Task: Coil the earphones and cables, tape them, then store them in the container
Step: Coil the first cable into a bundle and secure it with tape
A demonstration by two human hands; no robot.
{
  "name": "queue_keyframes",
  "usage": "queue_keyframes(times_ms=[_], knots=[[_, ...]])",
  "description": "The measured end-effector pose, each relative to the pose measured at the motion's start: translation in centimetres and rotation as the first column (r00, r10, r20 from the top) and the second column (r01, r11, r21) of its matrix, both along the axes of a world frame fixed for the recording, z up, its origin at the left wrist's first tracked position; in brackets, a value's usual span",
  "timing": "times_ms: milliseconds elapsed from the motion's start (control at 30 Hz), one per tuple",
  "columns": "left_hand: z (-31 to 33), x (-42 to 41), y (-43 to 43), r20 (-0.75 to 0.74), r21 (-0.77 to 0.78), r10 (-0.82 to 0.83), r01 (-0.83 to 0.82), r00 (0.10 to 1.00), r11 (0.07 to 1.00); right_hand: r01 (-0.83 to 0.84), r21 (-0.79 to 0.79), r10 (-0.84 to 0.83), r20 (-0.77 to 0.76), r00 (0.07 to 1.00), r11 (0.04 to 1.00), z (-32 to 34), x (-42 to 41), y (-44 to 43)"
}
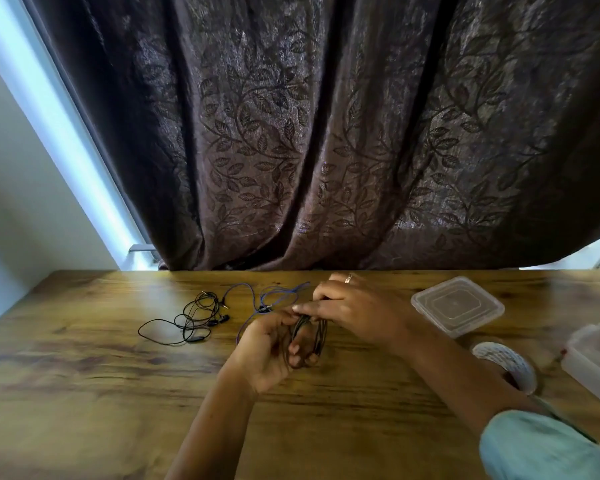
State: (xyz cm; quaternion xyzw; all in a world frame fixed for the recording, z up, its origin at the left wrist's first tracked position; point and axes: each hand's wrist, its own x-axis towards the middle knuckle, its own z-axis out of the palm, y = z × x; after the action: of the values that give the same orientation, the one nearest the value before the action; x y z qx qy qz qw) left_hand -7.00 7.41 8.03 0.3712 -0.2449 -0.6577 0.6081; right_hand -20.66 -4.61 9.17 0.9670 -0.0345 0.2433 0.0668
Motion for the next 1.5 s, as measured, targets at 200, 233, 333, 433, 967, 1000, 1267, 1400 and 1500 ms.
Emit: queue_keyframes(times_ms=[200,233,333,433,967,1000,1267,1400,1500], knots=[[0.7,-0.2,-0.5,0.005,0.023,-0.021,0.021,1.000,1.000,0.013,-0.153,0.017,0.195,0.981,0.988,-1.7,-0.3,-0.3],[0.7,-0.3,-0.5,0.014,0.022,-0.028,0.028,1.000,0.999,0.033,-0.164,0.001,0.198,0.980,0.986,-1.9,-0.4,-0.2],[0.2,-0.2,-0.7,0.077,0.033,-0.050,0.048,0.996,0.998,0.085,-0.161,-0.057,0.168,0.984,0.983,-2.5,-0.5,-0.4],[-0.6,0.2,-0.8,0.209,0.050,-0.061,0.052,0.976,0.997,0.153,-0.104,-0.135,0.163,0.977,0.983,-3.0,-0.5,-0.4],[-1.2,-0.6,-0.9,0.317,0.136,0.070,-0.118,0.946,0.984,0.220,0.657,-0.230,-0.073,0.971,0.721,-2.2,0.1,0.9],[-1.0,-0.7,-1.0,0.332,0.139,0.072,-0.125,0.941,0.982,0.224,0.637,-0.232,-0.071,0.970,0.738,-1.9,0.0,1.0],[0.0,-1.1,-1.2,0.493,0.136,0.023,-0.103,0.870,0.985,0.397,0.387,-0.336,-0.218,0.916,0.832,-0.3,-0.3,1.0],[0.2,-1.2,-1.0,0.480,0.104,0.034,-0.096,0.877,0.990,0.309,0.543,-0.277,-0.142,0.950,0.781,-0.5,-0.6,1.2],[0.4,-1.5,-1.2,0.449,0.067,0.076,-0.118,0.890,0.991,0.222,0.761,-0.247,-0.083,0.965,0.610,-1.1,-0.4,1.6]])
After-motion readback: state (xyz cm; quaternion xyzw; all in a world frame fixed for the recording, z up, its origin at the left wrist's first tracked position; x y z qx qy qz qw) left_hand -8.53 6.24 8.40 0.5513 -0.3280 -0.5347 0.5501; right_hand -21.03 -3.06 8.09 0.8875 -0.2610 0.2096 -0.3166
